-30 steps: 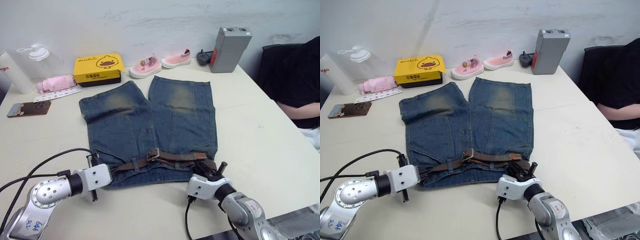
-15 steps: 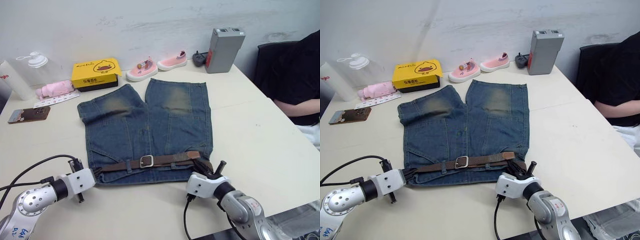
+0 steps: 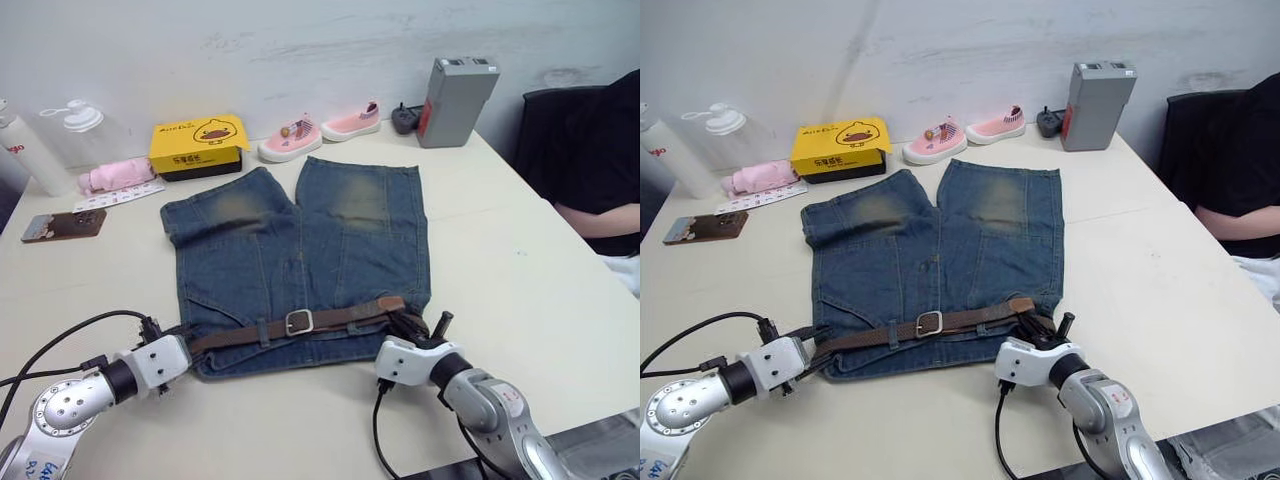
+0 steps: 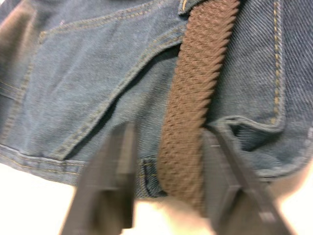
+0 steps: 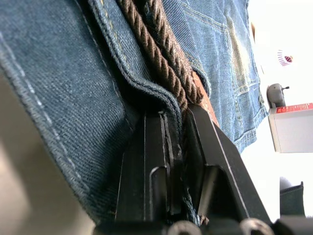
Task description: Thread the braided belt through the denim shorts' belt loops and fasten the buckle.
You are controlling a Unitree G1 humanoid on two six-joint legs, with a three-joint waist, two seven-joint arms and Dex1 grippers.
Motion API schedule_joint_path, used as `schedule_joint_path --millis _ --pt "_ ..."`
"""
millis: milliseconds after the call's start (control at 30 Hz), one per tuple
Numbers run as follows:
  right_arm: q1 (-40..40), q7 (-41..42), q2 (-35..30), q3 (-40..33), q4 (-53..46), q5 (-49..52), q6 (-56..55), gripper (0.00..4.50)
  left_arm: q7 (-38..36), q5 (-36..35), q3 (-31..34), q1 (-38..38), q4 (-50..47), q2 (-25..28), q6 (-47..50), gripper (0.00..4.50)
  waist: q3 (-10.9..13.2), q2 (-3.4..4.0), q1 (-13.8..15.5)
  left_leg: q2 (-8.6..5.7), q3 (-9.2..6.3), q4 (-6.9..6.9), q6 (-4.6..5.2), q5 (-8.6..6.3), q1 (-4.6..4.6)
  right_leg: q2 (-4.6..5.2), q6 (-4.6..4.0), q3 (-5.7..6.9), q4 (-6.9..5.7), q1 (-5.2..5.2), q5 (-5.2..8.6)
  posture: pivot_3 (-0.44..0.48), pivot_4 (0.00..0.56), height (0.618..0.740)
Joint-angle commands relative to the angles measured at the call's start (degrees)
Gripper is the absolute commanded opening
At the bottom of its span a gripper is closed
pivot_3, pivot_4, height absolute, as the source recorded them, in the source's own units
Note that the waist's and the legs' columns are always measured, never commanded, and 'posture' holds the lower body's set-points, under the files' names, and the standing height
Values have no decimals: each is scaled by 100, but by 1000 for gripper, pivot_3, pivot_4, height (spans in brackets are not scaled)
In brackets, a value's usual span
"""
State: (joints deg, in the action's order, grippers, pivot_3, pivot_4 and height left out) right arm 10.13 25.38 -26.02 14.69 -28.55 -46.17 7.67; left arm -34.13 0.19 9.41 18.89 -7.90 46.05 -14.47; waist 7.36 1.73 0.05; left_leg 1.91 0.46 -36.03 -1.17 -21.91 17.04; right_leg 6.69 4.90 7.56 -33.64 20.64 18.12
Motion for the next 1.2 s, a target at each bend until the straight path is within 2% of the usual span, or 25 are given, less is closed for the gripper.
schedule_joint_path --millis 33,67,100,133,233,267,500,667,800,867,1067,1200 --pt "-101 -4 -317 -566 280 104 112 1555 -312 180 -377 347 351 -46 112 3521 -6 14 -3 -10 2 -1 10 -5 -1 2 5 -1 1 -2 -1 0 150 706" --pt "-114 6 -379 -592 314 154 67 2094 -352 124 -388 347 301 -57 110 3993 -11 17 -3 -13 4 -3 15 -8 -1 4 10 0 4 -4 -2 0 150 706" --pt "-104 49 -430 -623 315 282 16 2390 -426 14 -402 365 195 -65 138 4248 -17 18 -1 -14 5 -5 17 -9 -1 5 13 -1 9 -8 -4 0 150 706" --pt "-74 102 -474 -645 279 413 -24 2912 -485 -91 -404 382 83 -69 182 4500 -19 19 0 -17 5 -7 21 -11 -1 8 14 0 12 -11 -4 0 150 706" --pt "71 389 -526 -840 -20 827 103 4082 -695 -455 -363 512 -269 -35 298 4500 -20 15 6 -25 5 -14 27 -15 -1 16 23 -1 21 -18 -9 0 150 706" --pt "149 569 -576 -930 -136 1023 177 4463 -764 -696 -293 581 -458 -37 450 4500 -22 10 13 -29 6 -14 41 -22 1 55 30 -1 25 -20 -13 0 150 706" --pt "536 1732 -982 -1646 -1043 2658 570 4463 -1586 -2157 424 1083 -1323 330 1597 4500 11 -27 56 -44 3 -14 41 -23 12 72 35 9 53 -27 -14 0 150 706" --pt "98 2597 -1401 -2180 -1177 3745 1302 4463 -1979 -2908 757 726 -1581 680 2402 4500 81 -45 86 -36 1 -15 55 -30 13 67 56 15 64 -31 -26 0 150 706" --pt "104 2948 -1627 -2365 -1331 4412 1729 4463 -2000 -3082 648 449 -1869 629 2819 4500 104 -24 161 -37 -12 -16 54 -26 16 75 56 14 74 -19 -34 0 150 706" --pt "150 3172 -1673 -2603 -1508 4906 2147 4463 -1952 -3386 734 402 -2036 559 3113 4500 107 -18 158 -39 -12 -13 54 -25 25 75 59 13 73 -28 -35 0 150 706" --pt "-589 3443 -1621 -4054 -1577 6935 3621 4463 -1953 -4260 1432 248 -1937 569 3830 4500 124 -18 141 -33 1 -14 13 2 26 51 62 16 74 -30 -37 0 150 706" --pt "-917 3215 -1653 -4377 -1276 7124 3810 4463 -1946 -4286 1485 151 -1866 583 3981 4500 136 -37 135 -33 8 -18 15 7 21 52 63 15 74 -30 -50 0 150 706"
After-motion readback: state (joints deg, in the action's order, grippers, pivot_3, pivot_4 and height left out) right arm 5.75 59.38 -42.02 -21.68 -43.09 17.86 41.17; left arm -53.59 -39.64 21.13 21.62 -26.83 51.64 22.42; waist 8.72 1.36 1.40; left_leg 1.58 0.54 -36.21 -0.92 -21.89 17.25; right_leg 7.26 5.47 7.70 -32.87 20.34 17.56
